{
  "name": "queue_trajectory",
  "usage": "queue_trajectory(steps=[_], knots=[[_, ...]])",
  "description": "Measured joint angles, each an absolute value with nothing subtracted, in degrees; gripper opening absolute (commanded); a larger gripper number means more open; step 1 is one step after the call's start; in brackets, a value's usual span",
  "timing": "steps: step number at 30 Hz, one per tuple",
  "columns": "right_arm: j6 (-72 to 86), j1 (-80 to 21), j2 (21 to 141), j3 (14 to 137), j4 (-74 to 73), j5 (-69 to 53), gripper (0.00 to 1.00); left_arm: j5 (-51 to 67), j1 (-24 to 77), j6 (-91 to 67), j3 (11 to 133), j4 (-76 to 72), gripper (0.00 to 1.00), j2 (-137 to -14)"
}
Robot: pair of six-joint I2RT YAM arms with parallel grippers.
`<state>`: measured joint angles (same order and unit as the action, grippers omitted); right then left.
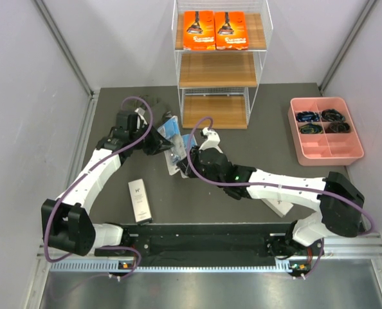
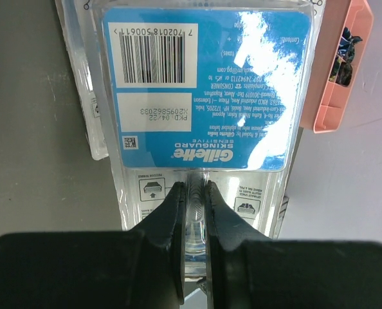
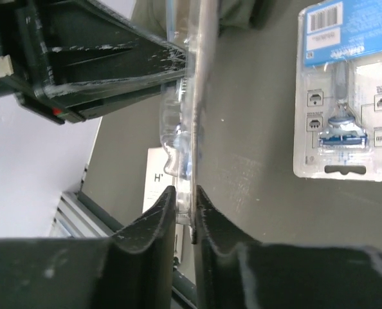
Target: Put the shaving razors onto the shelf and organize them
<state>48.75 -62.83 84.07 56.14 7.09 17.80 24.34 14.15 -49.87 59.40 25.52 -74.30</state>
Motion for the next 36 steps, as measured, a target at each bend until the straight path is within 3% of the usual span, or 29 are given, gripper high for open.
queue_trajectory(steps=[2, 5, 8, 9, 15, 16, 23, 30, 36], knots=[[49.5, -62.8, 84.1, 55.7, 7.3, 18.3, 0.0, 24.5, 14.1, -49.8, 59.4, 25.5, 0.0, -74.3], [50.3, -62.8, 84.1, 55.5, 7.6, 18.7, 0.0, 24.5, 14.0, -49.8, 59.4, 25.4, 0.02, -74.3], [50.7, -62.8, 84.1, 55.5, 7.6, 19.0, 0.0, 24.6, 14.0, -49.8, 59.4, 25.2, 0.11, -74.3], [50.7, -62.8, 84.1, 55.5, 7.6, 19.0, 0.0, 24.6, 14.0, -49.8, 59.4, 25.2, 0.19, -74.3], [51.1, -62.8, 84.1, 54.8, 8.2, 19.2, 0.0, 24.8, 14.0, -49.4, 59.4, 25.1, 0.43, -74.3], [51.2, -62.8, 84.1, 54.7, 8.1, 19.2, 0.0, 25.0, 14.1, -49.5, 59.4, 24.9, 0.51, -74.3], [51.2, -62.8, 84.0, 53.6, 7.0, 19.2, 0.0, 25.9, 14.1, -48.2, 59.4, 24.1, 0.82, -73.3], [51.2, -62.8, 83.3, 53.6, 5.9, 19.2, 0.0, 18.7, 14.1, -41.6, 62.5, 30.0, 0.96, -71.8], [51.2, -62.8, 82.3, 53.3, 5.7, 19.2, 0.0, 8.4, 14.1, -35.0, 65.9, 35.6, 0.99, -68.5]])
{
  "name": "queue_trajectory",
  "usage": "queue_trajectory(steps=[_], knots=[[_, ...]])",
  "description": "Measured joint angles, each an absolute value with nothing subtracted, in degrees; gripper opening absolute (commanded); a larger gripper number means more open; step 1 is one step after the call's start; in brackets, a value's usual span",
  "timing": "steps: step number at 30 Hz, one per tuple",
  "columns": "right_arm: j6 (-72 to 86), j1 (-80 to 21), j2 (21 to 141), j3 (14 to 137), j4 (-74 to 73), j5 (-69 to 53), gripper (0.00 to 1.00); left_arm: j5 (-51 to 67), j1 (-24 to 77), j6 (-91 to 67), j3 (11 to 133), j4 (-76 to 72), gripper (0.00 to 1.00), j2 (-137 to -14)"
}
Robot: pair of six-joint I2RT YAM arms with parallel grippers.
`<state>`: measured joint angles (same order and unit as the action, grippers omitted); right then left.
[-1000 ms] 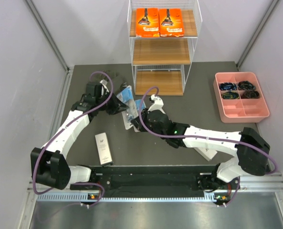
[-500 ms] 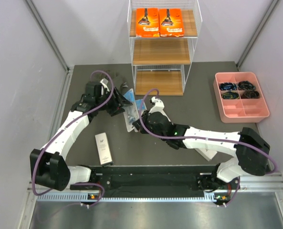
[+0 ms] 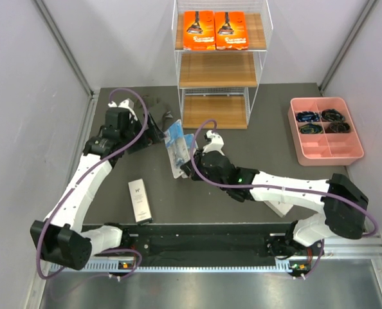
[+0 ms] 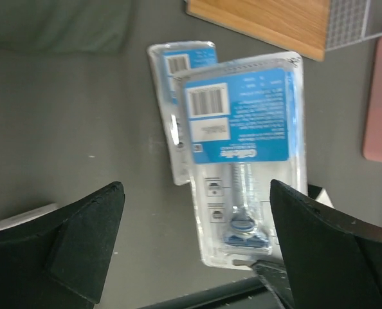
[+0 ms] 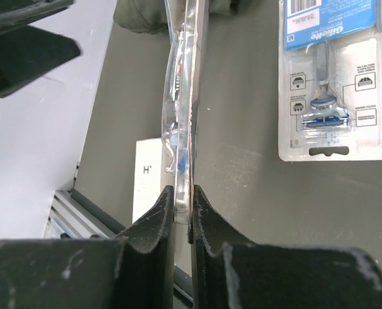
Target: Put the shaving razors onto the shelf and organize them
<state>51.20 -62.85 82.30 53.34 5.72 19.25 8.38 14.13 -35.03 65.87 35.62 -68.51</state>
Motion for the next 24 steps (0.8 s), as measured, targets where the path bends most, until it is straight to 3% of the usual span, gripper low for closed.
queue_trajectory(steps=[13, 24], knots=[[51.7, -61.5, 79.0, 50.4, 6.4, 17.5, 0.0, 0.1, 14.1, -31.3, 65.7, 38.3, 0.99, -64.4], [58.8, -48.5, 70.0, 39.0, 25.5, 3.1, 0.0, -1.4, 14.1, -30.9, 62.7, 38.7, 0.99, -64.2]])
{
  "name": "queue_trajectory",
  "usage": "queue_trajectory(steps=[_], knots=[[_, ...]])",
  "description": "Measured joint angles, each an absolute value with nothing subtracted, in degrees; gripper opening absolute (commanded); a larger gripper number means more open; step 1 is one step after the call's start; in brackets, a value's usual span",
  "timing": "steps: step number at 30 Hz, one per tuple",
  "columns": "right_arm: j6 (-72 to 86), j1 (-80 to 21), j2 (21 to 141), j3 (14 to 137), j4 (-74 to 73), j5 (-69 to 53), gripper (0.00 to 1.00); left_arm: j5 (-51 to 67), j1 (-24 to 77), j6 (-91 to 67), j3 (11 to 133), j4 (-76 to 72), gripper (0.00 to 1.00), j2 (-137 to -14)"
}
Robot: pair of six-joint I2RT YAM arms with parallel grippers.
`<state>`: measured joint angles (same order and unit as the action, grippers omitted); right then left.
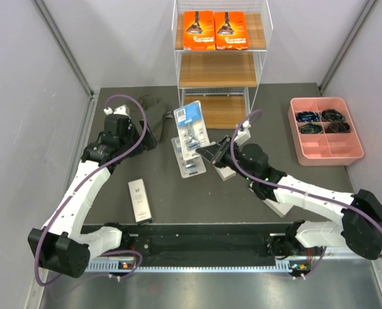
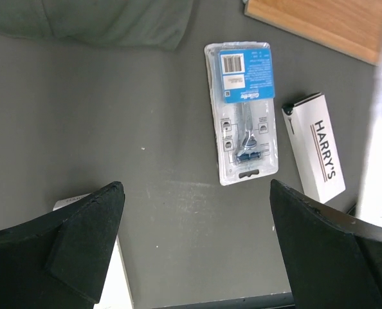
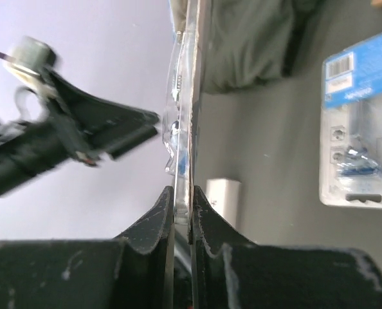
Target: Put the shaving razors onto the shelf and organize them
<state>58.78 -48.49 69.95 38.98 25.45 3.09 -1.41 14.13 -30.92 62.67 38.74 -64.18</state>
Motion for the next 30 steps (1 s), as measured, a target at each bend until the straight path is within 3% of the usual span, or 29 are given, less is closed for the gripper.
queue_trajectory(steps=[13, 30], knots=[[74.1, -39.3, 74.6, 31.0, 51.6, -6.6, 0.0, -1.4, 14.1, -30.5, 61.8, 38.8, 0.99, -63.6], [77.3, -31.9, 83.8, 42.9, 53.5, -10.5, 0.0, -1.4, 14.1, -30.0, 61.6, 38.8, 0.99, -63.5]])
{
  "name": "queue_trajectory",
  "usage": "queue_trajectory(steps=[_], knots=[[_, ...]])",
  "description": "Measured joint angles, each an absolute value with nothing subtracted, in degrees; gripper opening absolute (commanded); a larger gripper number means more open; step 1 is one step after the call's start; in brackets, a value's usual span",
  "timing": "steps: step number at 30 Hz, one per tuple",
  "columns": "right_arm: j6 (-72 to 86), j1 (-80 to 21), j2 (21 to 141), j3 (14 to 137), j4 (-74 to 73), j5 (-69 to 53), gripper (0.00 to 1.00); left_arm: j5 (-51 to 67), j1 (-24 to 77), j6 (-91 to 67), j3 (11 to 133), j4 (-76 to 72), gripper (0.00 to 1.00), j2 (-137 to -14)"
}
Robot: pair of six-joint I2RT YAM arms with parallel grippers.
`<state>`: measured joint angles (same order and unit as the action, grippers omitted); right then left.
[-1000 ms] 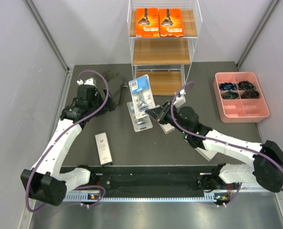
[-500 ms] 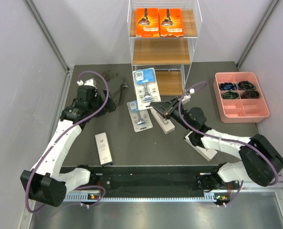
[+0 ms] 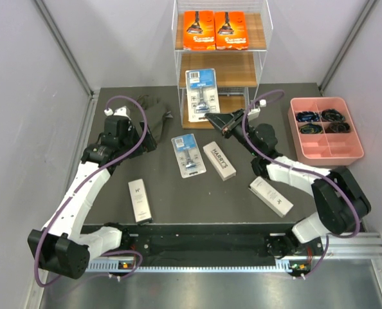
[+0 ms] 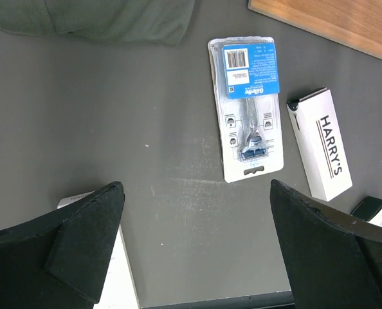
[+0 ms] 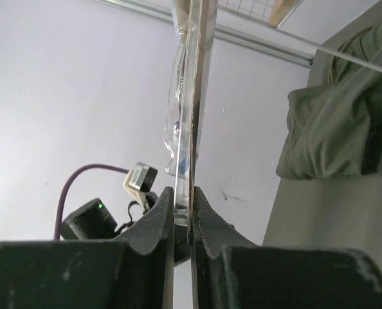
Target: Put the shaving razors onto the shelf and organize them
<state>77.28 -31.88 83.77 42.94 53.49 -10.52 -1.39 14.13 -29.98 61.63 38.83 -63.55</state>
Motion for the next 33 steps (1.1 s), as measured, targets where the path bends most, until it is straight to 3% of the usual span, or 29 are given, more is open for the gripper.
queue_trajectory(steps=[20, 33], knots=[[81.0, -30.5, 100.6, 63.6, 46.5, -10.0, 0.0, -0.9, 14.1, -29.8, 61.5, 38.9, 0.99, -63.5], [82.1, -30.1, 102.5, 67.3, 41.2, -6.9, 0.0, 1.0, 14.1, -29.9, 61.5, 39.1, 0.99, -62.1]])
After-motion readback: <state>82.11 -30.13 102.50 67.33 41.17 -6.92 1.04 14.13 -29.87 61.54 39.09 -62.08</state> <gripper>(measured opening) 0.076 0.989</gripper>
